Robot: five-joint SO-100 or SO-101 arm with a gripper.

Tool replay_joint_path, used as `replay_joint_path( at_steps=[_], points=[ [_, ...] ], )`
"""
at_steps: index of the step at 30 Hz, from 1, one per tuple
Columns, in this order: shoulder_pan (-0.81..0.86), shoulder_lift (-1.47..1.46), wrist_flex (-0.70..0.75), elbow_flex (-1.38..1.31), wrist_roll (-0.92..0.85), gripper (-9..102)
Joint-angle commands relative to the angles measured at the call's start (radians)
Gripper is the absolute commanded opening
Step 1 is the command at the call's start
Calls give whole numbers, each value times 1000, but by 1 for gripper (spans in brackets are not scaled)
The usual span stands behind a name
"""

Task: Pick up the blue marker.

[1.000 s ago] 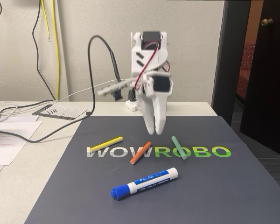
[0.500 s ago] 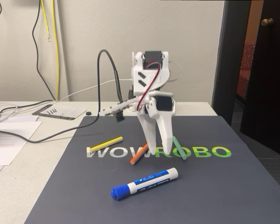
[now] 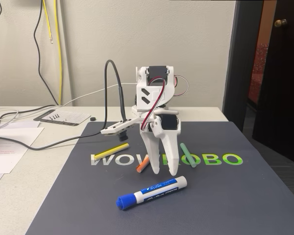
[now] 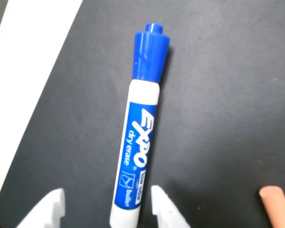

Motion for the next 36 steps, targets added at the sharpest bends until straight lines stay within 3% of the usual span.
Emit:
replay_joint_path(
  at_steps=[1, 19, 36],
  points=[
    [11, 15, -17, -17, -20, 24],
    [58, -15, -140, -17, -268, 25],
    [72, -43, -51, -26, -230, 25]
  ],
)
